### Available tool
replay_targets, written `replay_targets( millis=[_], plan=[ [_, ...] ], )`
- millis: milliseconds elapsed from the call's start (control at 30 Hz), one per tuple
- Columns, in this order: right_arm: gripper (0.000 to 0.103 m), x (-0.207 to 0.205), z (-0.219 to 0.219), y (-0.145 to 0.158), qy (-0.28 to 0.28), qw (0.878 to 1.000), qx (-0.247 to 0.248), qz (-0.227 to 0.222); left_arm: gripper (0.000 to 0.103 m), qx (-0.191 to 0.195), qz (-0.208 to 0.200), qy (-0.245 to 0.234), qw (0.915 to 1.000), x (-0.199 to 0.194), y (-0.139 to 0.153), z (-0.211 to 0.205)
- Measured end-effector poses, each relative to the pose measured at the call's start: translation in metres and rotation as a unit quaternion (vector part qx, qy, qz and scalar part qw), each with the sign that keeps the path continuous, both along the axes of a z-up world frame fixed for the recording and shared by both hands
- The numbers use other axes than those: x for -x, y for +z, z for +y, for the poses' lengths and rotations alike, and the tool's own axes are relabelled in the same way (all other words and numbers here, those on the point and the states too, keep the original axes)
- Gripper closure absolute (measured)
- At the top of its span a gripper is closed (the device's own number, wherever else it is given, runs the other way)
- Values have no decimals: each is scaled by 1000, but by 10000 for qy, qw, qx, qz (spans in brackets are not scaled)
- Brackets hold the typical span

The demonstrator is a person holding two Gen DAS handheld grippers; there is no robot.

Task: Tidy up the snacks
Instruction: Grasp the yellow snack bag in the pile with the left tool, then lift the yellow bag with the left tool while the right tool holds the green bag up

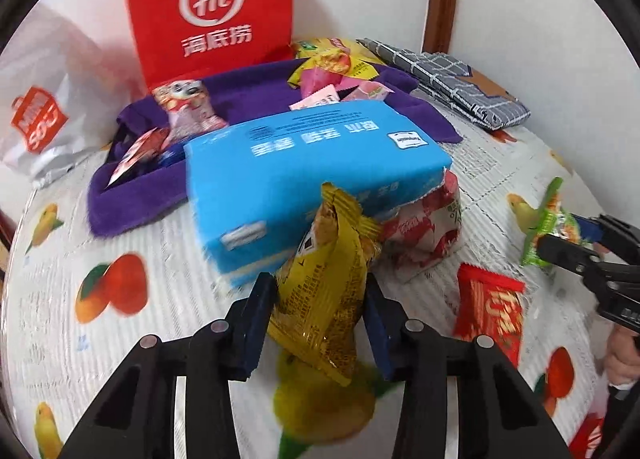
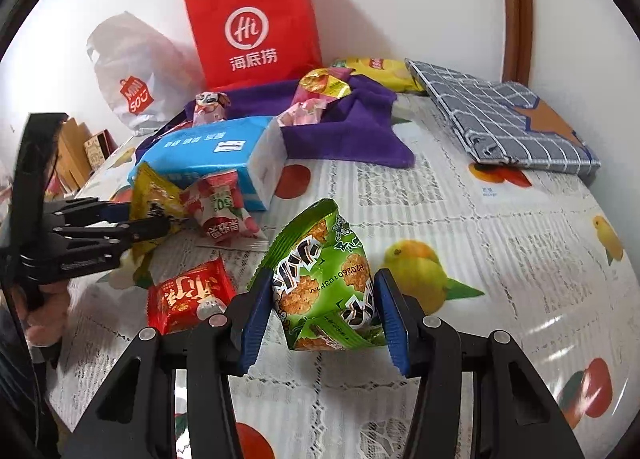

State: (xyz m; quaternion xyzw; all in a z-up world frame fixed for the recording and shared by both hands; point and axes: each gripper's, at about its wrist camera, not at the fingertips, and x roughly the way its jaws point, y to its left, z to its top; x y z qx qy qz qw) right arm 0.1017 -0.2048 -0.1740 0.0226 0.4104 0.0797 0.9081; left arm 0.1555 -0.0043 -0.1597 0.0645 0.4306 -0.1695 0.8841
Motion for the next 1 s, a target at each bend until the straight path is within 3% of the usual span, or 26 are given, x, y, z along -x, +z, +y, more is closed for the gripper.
replay_targets(
  millis=[167,333,400,533,700,1000],
  plan=[
    [52,-8,7,-3,53,10000,59,-29,62,-25,249,501,9984,19,1,41],
    [52,-19,10,-8,-34,9999,124,-68,61,-6,188,932,9955,29,-1,70],
    [52,-22,11,-10,-39,9999,143,-78,60,-39,123,984,9951,28,-4,72],
    [52,-29,13,-11,17,9999,108,-49,48,-42,16,955,9954,22,-9,67],
    [52,-38,12,-13,25,9999,105,-9,52,-342,-251,956,9945,16,-14,55],
    [52,-48,12,-16,-8,9999,67,76,54,-144,-224,1044,9942,13,-15,62]
  ],
)
